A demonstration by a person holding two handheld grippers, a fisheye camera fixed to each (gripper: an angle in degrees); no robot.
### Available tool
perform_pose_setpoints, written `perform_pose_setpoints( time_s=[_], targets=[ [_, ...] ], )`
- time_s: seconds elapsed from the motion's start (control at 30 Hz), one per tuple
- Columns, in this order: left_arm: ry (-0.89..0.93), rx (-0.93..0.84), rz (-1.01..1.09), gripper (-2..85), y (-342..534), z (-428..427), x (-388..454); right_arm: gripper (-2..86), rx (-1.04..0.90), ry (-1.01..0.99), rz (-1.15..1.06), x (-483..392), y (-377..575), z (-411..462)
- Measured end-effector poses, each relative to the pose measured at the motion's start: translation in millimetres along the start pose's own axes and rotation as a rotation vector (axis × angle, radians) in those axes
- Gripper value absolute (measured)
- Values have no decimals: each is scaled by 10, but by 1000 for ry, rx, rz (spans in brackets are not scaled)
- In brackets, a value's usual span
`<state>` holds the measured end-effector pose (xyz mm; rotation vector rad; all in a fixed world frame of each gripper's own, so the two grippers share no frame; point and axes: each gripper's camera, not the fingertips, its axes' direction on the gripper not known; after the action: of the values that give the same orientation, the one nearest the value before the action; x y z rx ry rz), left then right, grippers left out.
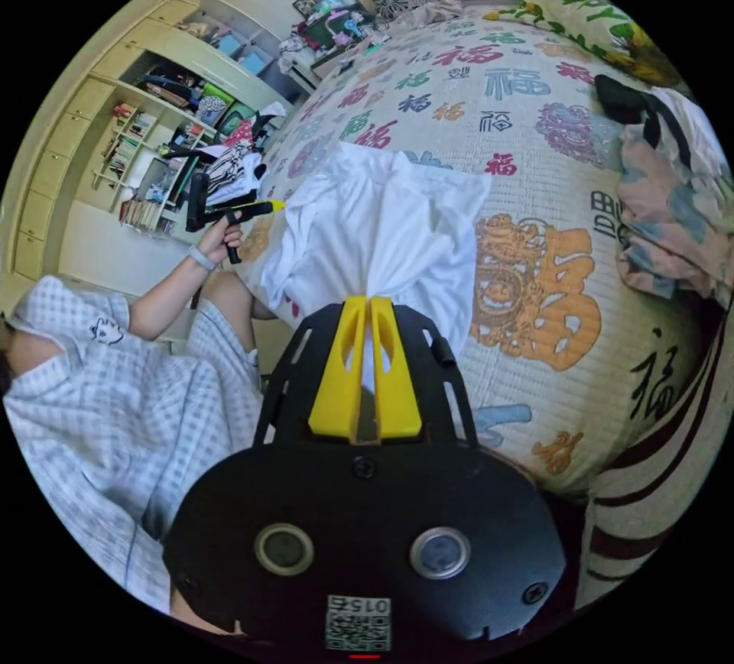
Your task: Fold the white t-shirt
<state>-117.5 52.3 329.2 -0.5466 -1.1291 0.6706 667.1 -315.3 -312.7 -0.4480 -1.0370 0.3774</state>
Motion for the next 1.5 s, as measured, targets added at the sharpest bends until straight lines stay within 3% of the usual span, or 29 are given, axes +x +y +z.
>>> perform_pose_setpoints(
  time_s=[0.2, 0.33, 0.37, 0.47, 0.57, 0.67, 0.73, 0.9, 1.0, 1.07, 1.13, 1.3, 1.5],
  targets=[
    [-151, 170, -229, -8, 641, -648, -609, 4, -103, -209, -135, -435, 473, -5],
    [-383, 356, -402, -3, 732, -847, -791, 19, -166, -386, -343, -982, 291, 375],
    [-336, 382, -421, 3, 722, -918, -833, 23, -181, -411, -368, -1065, 256, 436],
    [-75, 361, -337, 33, 681, -1027, -697, 70, -249, -472, -458, -1307, 151, 595],
    [58, 229, -134, 68, 662, -872, -102, 76, -120, -476, -407, -1067, 135, 351],
    [140, 93, 26, 75, 667, -504, 505, 74, -36, -418, -309, -629, 162, 150],
    [195, 65, 80, 75, 664, -294, 794, 88, 1, -273, -175, -241, 180, 146],
    [244, 10, 144, 74, 520, 244, 1192, 80, -109, -411, -9, 145, 168, 546],
    [192, -100, 68, 85, 310, 543, 1033, 38, -156, -475, -131, -200, 181, 694],
    [300, -313, 62, 89, 216, 816, 998, 34, -177, -448, -245, -559, 218, 744],
    [207, -400, 86, 79, 267, 961, 1048, 48, -216, -435, -378, -1011, 298, 861],
    [143, -426, 103, 6, 406, 1193, 1030, 83, -366, -383, -465, -1426, 434, 1190],
    [29, -65, -32, -6, 856, -36, 550, 61, -214, -561, -430, -1372, 499, 669]
  ],
)
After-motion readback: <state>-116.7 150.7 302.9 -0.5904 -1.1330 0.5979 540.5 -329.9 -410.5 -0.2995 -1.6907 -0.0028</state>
